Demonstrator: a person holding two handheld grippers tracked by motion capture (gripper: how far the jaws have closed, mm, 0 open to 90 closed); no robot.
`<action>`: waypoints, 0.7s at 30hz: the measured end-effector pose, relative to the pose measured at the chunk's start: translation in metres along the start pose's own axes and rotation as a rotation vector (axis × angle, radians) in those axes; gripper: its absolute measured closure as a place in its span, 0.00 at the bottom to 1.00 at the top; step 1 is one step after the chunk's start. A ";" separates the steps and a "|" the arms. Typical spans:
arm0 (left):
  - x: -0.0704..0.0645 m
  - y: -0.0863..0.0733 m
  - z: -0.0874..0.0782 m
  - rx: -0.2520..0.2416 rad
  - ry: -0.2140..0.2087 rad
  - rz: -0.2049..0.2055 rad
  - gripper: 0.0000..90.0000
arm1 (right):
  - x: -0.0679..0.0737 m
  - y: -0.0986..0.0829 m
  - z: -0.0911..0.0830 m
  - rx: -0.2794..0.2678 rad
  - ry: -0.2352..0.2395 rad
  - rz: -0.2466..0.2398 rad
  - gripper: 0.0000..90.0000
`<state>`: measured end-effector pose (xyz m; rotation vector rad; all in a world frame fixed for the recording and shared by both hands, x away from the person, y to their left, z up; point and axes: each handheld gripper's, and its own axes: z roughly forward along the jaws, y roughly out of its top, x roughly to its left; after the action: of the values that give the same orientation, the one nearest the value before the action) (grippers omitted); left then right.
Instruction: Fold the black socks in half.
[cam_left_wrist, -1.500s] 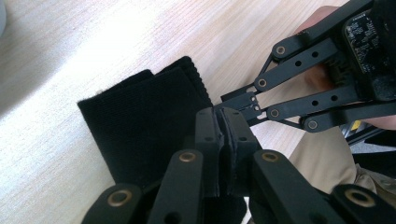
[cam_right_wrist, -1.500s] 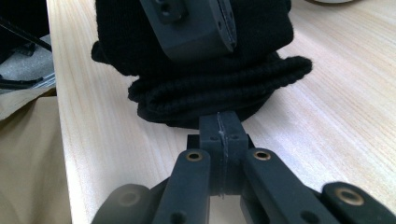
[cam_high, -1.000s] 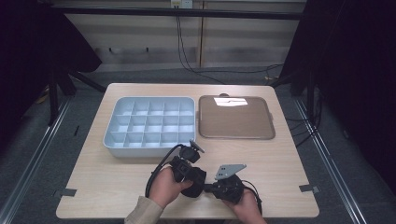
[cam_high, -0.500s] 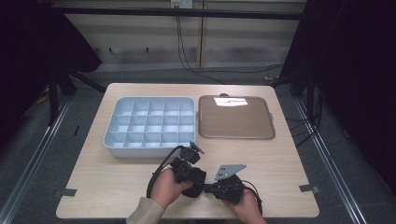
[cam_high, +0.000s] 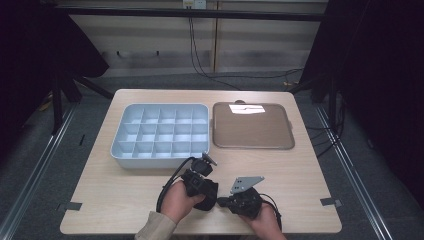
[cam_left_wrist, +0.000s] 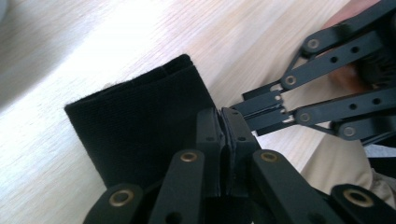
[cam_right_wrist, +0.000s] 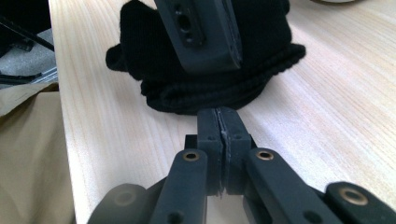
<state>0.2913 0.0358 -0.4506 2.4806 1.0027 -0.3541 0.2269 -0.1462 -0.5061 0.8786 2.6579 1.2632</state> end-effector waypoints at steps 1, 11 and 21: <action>0.000 0.000 0.000 0.000 0.004 0.000 0.96 | 0.000 0.000 0.000 0.000 0.000 -0.001 0.98; 0.001 -0.003 0.003 0.006 0.022 0.014 0.96 | 0.000 0.000 0.000 0.000 0.001 0.001 0.98; 0.002 -0.004 -0.003 -0.001 -0.004 0.008 0.89 | 0.000 0.000 0.000 0.000 0.000 0.001 0.98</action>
<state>0.2900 0.0402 -0.4501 2.4812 0.9909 -0.3556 0.2270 -0.1457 -0.5061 0.8795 2.6579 1.2639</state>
